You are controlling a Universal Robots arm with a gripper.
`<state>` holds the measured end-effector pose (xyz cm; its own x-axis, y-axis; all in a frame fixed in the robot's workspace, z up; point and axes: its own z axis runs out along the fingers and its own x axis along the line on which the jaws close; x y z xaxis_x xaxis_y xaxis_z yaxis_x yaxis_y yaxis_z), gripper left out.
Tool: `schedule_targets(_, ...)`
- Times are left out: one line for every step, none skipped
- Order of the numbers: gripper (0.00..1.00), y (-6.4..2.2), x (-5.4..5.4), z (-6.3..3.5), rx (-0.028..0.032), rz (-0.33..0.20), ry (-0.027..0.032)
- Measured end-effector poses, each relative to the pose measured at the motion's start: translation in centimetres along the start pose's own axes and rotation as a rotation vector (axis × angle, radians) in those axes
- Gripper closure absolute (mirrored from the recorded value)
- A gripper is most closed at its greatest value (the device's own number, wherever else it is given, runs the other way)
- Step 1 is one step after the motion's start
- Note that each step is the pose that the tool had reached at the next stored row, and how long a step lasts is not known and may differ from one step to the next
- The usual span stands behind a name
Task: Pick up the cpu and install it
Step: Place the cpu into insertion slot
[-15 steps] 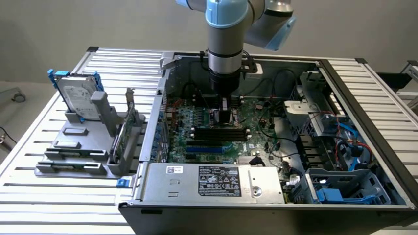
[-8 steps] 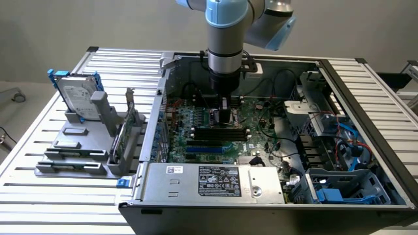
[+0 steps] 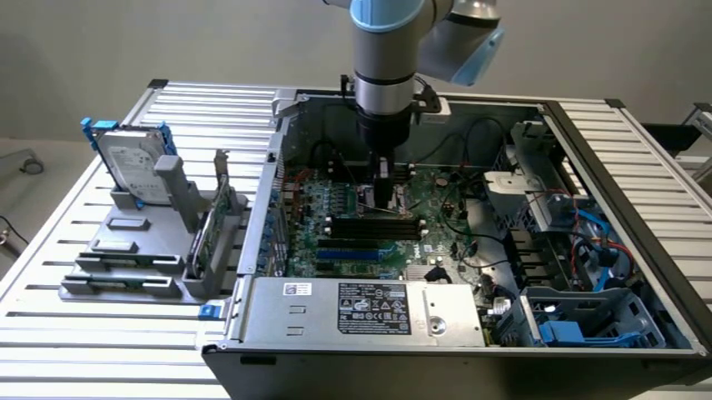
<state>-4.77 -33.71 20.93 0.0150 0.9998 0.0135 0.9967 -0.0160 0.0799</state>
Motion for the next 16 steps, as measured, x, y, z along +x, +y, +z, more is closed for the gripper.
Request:
schedule_targets(0.31, 0.02, 0.0, -0.36, 0.0000, 0.000, 0.0000)
schedule_targets(0.31, 0.04, 0.0, -0.71, 0.0001, 0.000, -0.0001)
schedule_targets(0.31, 0.05, 0.0, -1.03, 0.0000, 0.000, 0.0001)
schedule_targets(0.31, 0.07, 0.0, -1.39, 0.0001, 0.000, 0.0001)
schedule_targets(0.34, 0.08, 0.0, -1.69, 0.0002, 0.000, 0.0007)
schedule_targets(0.34, 0.09, 0.0, -1.99, 0.0004, 0.000, 0.0012)
schedule_targets(0.40, 0.10, 0.0, -2.28, 0.0006, 0.000, 0.0018)
schedule_targets(0.46, 0.11, 0.0, -2.51, 0.0007, 0.000, 0.0023)
schedule_targets(0.46, 0.11, 0.0, -2.70, 0.0008, 0.000, 0.0025)
schedule_targets(0.53, 0.11, 0.0, -2.87, 0.0008, 0.000, 0.0027)
schedule_targets(0.58, 0.10, 0.0, -3.07, 0.0007, 0.000, 0.0033)
schedule_targets(0.64, 0.10, 0.0, -3.27, 0.0008, 0.000, 0.0037)
schedule_targets(0.64, 0.09, 0.0, -3.46, 0.0008, 0.000, 0.0040)
schedule_targets(0.70, 0.07, 0.0, -3.65, 0.0009, 0.000, 0.0046)
schedule_targets(0.76, 0.03, 0.0, -3.86, 0.0012, 0.000, 0.0054)
schedule_targets(0.76, -0.05, 0.0, -4.04, 0.0015, 0.001, 0.0063)
